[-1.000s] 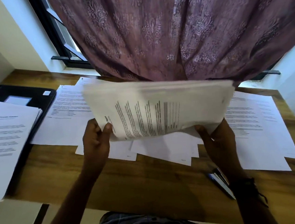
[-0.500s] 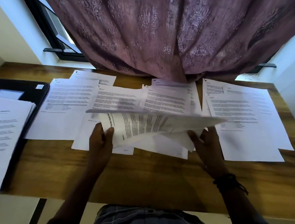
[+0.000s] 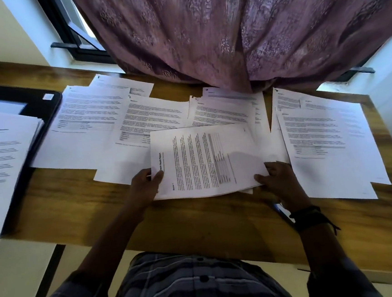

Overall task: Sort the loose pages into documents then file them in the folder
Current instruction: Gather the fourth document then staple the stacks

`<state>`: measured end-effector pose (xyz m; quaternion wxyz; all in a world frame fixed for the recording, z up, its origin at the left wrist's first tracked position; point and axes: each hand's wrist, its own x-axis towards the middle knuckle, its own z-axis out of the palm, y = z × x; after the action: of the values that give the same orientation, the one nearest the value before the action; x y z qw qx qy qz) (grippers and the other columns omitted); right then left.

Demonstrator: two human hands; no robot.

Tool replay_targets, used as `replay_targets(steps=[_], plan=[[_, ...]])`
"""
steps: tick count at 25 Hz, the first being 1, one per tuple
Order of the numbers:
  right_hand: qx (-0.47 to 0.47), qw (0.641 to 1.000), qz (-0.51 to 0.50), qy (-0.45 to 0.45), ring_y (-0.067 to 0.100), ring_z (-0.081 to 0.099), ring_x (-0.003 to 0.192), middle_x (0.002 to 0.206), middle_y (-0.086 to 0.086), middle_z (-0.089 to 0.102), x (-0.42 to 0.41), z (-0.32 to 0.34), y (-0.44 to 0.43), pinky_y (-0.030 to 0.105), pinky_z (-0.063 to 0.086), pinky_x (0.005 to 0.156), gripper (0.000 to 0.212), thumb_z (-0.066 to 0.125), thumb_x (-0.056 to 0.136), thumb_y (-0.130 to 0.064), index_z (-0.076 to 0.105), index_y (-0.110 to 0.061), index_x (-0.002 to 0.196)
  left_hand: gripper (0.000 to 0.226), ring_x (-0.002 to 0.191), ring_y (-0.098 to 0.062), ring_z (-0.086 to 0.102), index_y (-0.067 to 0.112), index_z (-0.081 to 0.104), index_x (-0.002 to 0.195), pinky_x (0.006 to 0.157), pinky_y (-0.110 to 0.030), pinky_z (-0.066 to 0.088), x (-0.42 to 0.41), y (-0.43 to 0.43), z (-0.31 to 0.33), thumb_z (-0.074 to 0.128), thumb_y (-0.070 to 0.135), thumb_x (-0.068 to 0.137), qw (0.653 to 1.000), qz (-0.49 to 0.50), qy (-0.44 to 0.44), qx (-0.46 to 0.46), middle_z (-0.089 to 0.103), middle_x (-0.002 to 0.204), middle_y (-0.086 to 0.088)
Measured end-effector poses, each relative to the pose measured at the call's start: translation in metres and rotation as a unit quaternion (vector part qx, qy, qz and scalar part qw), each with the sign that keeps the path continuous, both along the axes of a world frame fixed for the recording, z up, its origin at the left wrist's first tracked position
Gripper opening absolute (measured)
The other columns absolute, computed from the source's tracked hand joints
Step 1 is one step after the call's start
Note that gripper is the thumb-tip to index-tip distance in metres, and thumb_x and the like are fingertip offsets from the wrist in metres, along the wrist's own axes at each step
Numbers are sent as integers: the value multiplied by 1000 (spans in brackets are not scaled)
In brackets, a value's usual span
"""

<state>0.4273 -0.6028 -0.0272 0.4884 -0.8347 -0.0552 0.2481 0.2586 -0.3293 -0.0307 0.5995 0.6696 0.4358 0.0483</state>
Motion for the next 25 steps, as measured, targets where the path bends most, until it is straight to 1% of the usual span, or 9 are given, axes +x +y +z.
replay_targets(steps=[3,6,10,12,14,18,20,22,25], plan=[[-23,998,3,-64,10,64,86,113,7,63,-2,4,-1,13,55,62,36,67,88,-3,58,2,123,49,91,-20,69,15,52,127,67,-35,62,-17,5,3,74,10,83,996,-36,-13,-77,66,111,-5],[-71,994,-7,-83,25,64,106,123,14,63,-1,3,2,31,57,83,43,69,88,-14,55,0,126,68,94,-25,70,21,41,128,70,-38,63,-28,2,3,78,-2,75,995,-41,-43,-76,68,108,-7],[-228,958,-7,-173,29,53,112,115,11,57,-10,15,-16,43,47,93,53,71,84,-39,51,-5,120,60,88,-21,70,17,42,121,61,-29,61,-24,-9,10,76,-6,76,994,-5,-74,-86,67,100,-3],[-306,935,62,-168,23,46,108,111,4,46,-22,17,-42,37,43,87,65,67,76,-60,51,-11,116,47,80,-23,73,10,48,113,62,-28,61,-24,-12,10,75,-6,78,992,5,-77,-96,68,100,-6],[-355,908,136,-177,21,48,102,102,-1,41,-38,7,-65,29,36,77,61,65,73,-65,58,-14,106,33,75,-19,75,6,58,105,64,-27,61,-25,-12,9,74,-3,78,990,11,-64,-125,69,103,-7],[-247,944,106,-190,12,58,82,87,-7,55,-56,-7,-66,15,31,59,35,73,81,-41,59,-14,95,23,82,-17,74,7,69,102,66,-24,60,-25,-17,9,74,3,79,983,23,-68,-171,68,109,-5],[-138,973,114,-144,6,61,75,85,-6,59,-62,4,-41,17,43,62,35,67,81,-46,58,-17,98,20,89,-19,72,7,71,101,69,-24,61,-24,-19,11,72,4,81,982,27,-75,-173,69,111,-5],[16,993,114,38,15,67,81,90,3,66,-77,25,-2,34,57,72,43,64,81,-47,57,-15,109,20,91,-21,70,7,72,102,73,-28,61,-23,-19,11,72,5,82,982,24,-70,-174,69,111,-5],[164,929,109,312,22,64,71,80,7,61,-111,44,58,35,56,67,36,60,91,-35,56,-8,114,23,93,-29,69,11,73,102,79,-34,59,-21,-19,10,72,2,82,985,10,-67,-159,68,115,-4]])
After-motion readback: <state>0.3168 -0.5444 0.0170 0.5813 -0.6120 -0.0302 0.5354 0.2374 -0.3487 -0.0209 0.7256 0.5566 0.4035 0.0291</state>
